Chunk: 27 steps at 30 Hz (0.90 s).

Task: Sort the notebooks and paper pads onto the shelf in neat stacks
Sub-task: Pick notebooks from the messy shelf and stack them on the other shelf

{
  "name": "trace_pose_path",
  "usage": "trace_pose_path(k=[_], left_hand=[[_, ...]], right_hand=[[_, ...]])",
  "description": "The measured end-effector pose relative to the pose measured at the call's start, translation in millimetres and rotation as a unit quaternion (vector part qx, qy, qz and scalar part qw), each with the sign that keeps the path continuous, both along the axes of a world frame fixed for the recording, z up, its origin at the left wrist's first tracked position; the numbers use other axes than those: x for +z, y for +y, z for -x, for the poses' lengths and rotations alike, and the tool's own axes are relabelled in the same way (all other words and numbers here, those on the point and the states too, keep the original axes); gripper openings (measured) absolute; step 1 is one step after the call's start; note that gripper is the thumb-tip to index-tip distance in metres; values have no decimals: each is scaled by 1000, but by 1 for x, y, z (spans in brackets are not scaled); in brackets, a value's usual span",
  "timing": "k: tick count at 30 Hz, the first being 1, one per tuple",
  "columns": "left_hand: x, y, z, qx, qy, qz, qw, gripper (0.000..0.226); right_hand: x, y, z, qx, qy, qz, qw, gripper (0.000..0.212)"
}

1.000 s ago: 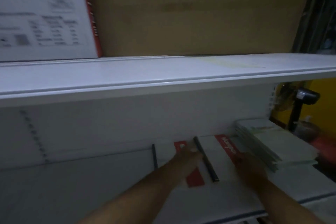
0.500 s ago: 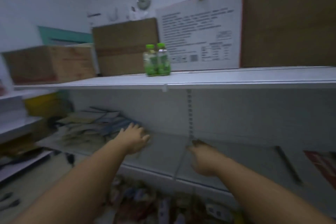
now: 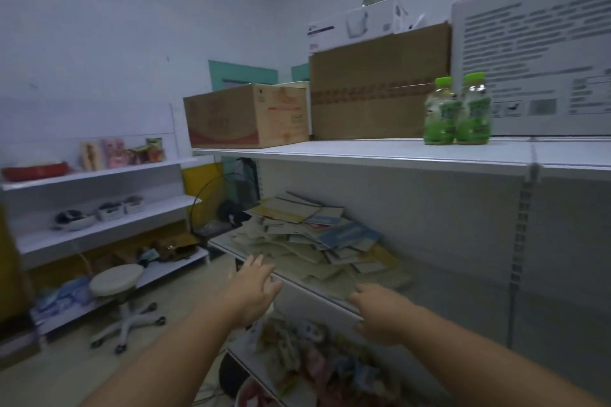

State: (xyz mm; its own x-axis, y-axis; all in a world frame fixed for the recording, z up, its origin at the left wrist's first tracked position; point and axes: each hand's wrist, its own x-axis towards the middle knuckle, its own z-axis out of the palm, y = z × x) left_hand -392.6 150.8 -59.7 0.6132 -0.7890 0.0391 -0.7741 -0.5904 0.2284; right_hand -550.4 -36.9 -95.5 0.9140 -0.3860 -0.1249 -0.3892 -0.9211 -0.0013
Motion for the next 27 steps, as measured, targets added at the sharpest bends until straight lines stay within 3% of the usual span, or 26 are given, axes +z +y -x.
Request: trace_pose_path(k=[10, 14, 20, 23, 27], left_hand=[[30, -45, -142, 23, -54, -44, 997, 56], [34, -58, -190, 18, -40, -23, 999, 55], [16, -67, -251, -12, -6, -30, 999, 54], [15, -80, -289, -43, 13, -9, 999, 51], [22, -97, -350, -100, 41, 51, 993, 38]], right_hand=[[11, -63, -210, 21, -89, -49, 995, 34], [26, -85, -280, -8, -197, -60, 979, 30], [19, -107, -344, -35, -177, 39, 983, 42], [11, -118, -361, -47, -147, 26, 988, 47], [17, -121, -368, -58, -166, 47, 983, 29]])
